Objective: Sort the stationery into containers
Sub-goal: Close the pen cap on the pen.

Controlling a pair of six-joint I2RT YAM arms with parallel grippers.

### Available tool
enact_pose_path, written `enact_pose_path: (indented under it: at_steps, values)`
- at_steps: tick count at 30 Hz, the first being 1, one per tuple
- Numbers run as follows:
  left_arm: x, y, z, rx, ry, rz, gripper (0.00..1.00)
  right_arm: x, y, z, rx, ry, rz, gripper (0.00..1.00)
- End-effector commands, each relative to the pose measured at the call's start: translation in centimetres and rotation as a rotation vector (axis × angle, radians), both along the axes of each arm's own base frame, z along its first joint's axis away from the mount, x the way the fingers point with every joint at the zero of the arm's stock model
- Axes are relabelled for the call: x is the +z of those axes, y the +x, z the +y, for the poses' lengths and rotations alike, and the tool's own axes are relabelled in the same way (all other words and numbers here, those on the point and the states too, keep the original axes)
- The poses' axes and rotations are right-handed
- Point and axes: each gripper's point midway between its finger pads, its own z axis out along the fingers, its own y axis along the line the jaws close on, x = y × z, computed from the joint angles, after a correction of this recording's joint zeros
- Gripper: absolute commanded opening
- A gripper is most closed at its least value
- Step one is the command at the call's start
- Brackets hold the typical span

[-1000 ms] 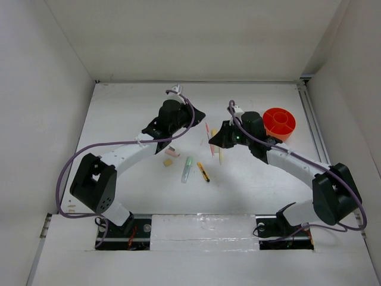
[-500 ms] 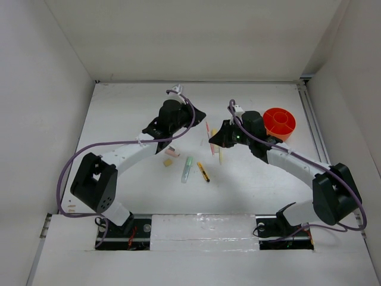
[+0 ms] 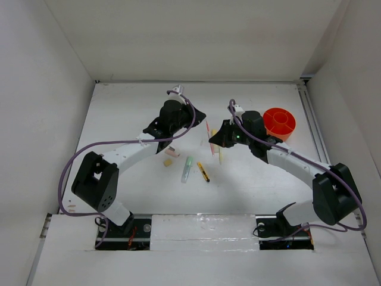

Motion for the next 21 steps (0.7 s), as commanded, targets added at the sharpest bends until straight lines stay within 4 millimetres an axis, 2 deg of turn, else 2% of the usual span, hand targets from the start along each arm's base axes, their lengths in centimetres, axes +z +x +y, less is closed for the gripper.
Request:
enact_pose_path:
  at_steps: [1,5,11,14,16,21]
  values:
    - [1.8,0.4,-0.5,-0.005,-0.04,-0.046,0.0,3.7,1.1,1.2,0.013,0.058,-0.104,0.0]
    - [1.9,0.4,-0.5,-0.002,-0.047,-0.041,0.0,3.6,1.3,1.3,0.013,0.058,-0.103,0.0]
    - [1.7,1.1,0.2,0.054,-0.035,-0.033,0.0,3.2,0.2,2.7,0.044,0.056,-0.088,0.0]
    - [2.7,1.0,0.4,0.068,-0.058,-0.039,0.0,2.8,0.2,2.6,0.033,0.053,-0.075,0.0]
    - [2.2,1.2,0.8,0.092,-0.048,-0.035,0.0,2.8,0.3,2.5,0.024,0.05,-0.077,0.0]
    - [2.6,1.2,1.0,0.101,-0.052,-0.044,0.0,2.8,0.6,2.4,0.011,0.045,-0.08,0.0]
